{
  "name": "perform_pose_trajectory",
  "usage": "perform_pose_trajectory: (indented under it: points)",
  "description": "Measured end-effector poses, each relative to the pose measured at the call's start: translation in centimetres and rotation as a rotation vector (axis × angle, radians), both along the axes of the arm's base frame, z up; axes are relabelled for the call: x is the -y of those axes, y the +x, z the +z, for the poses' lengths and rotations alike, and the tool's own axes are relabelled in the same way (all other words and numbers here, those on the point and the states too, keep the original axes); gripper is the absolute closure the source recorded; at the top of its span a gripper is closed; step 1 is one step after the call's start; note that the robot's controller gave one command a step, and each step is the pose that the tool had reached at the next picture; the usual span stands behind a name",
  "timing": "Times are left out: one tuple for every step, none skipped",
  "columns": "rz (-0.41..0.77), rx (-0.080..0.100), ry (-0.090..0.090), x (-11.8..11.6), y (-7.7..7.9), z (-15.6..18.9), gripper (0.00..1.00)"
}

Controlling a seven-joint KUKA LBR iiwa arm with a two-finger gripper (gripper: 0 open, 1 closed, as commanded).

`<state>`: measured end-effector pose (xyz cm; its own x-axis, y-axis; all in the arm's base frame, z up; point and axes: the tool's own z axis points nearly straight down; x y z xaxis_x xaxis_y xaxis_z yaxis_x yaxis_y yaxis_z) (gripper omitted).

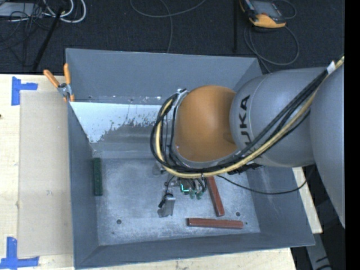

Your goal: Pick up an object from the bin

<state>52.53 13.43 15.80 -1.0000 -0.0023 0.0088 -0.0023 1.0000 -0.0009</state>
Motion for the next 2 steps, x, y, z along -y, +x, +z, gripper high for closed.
perform_pose_trajectory:
  points:
    - [0.12, 0.004, -0.002, 10.4, -3.4, 0.8, 0.0]
    - [0.136, 0.005, 0.001, 14.1, -3.5, -9.2, 0.0]
